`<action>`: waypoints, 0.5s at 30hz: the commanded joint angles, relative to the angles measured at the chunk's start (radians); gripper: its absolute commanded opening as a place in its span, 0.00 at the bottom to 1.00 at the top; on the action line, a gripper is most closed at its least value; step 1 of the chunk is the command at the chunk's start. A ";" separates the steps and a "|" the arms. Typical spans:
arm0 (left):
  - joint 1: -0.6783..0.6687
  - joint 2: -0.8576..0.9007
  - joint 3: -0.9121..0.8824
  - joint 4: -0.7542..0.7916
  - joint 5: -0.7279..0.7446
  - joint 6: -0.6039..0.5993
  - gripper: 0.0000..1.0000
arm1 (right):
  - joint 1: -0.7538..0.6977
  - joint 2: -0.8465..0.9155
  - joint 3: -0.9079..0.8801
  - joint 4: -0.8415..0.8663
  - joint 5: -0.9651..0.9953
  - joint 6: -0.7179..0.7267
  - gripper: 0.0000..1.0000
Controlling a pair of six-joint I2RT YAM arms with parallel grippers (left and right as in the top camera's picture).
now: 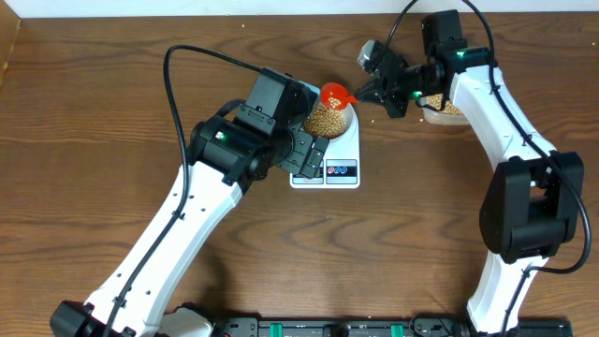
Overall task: Scoop item into bowl and weigh 50g on scale
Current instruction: 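Keep tilting the scoop to add soybeans slowly into the bowl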
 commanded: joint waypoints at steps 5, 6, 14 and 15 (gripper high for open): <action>0.002 0.007 -0.010 -0.003 0.002 0.010 0.98 | 0.004 -0.036 0.002 -0.003 -0.038 -0.013 0.01; 0.002 0.007 -0.010 -0.003 0.002 0.010 0.98 | 0.004 -0.036 0.002 -0.003 -0.038 -0.013 0.01; 0.002 0.007 -0.010 -0.003 0.002 0.010 0.98 | 0.003 -0.036 0.002 -0.002 -0.033 -0.014 0.01; 0.002 0.007 -0.010 -0.003 0.002 0.010 0.98 | 0.003 -0.036 0.002 0.000 -0.029 -0.014 0.01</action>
